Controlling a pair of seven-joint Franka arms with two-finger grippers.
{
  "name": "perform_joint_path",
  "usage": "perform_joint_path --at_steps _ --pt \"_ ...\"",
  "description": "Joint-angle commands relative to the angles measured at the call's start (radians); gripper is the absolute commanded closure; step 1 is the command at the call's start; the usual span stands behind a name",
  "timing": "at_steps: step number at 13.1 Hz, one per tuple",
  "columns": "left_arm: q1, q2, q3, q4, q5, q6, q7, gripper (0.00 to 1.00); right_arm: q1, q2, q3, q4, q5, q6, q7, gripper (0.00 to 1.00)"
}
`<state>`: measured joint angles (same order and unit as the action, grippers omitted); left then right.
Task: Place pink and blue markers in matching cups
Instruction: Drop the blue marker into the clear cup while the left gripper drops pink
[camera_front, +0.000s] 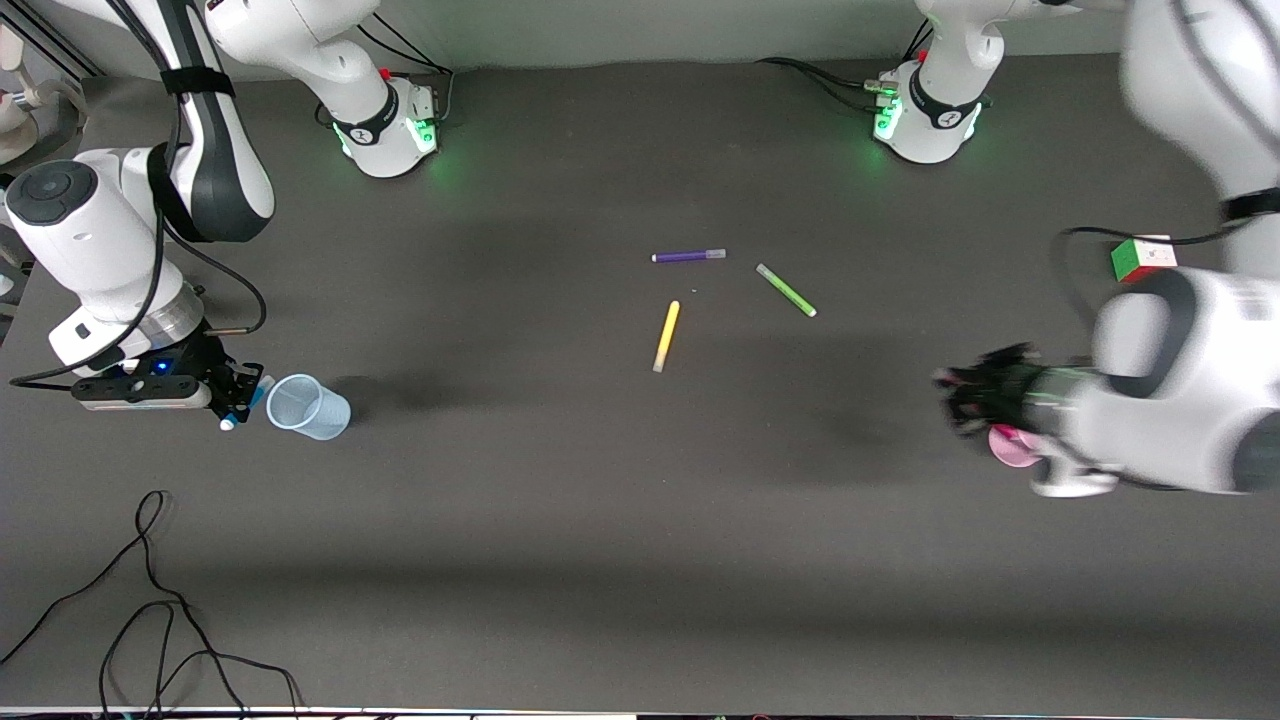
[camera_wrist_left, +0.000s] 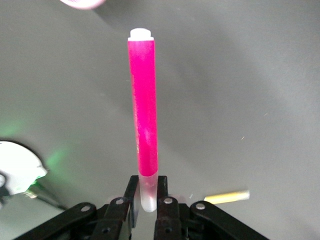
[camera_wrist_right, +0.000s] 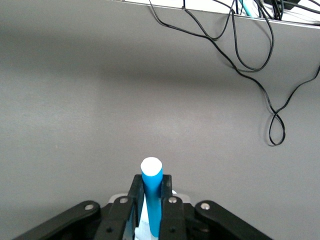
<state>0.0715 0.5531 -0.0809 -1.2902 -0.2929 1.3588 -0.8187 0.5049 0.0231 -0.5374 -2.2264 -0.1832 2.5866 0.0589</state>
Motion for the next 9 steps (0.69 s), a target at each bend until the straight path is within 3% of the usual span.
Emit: perform_joint_path --at_steps 1,4,7,8,9 --pt "0.186 0.031 -0.019 0.02 -0.133 -0.088 0.188 0.82 -0.009 0.033 -0.006 -0.068 -0.022 0.151 -0.013 1.0" --pt "0.281 0.045 -0.019 -0.021 -0.23 -0.116 0.272 0.82 -0.022 0.092 -0.006 -0.122 -0.022 0.306 -0.011 1.0" --pt "0.341 0.128 -0.019 -0.035 -0.345 -0.116 0.34 0.82 -0.025 0.118 -0.006 -0.147 -0.021 0.362 0.004 1.0" --pt "0.353 0.148 -0.017 -0.037 -0.379 -0.116 0.348 0.83 -0.025 0.116 -0.006 -0.148 -0.021 0.356 0.007 0.86" --pt "0.361 0.165 -0.017 -0.041 -0.391 -0.115 0.367 0.83 -0.025 0.118 -0.006 -0.147 -0.021 0.352 0.007 0.12"
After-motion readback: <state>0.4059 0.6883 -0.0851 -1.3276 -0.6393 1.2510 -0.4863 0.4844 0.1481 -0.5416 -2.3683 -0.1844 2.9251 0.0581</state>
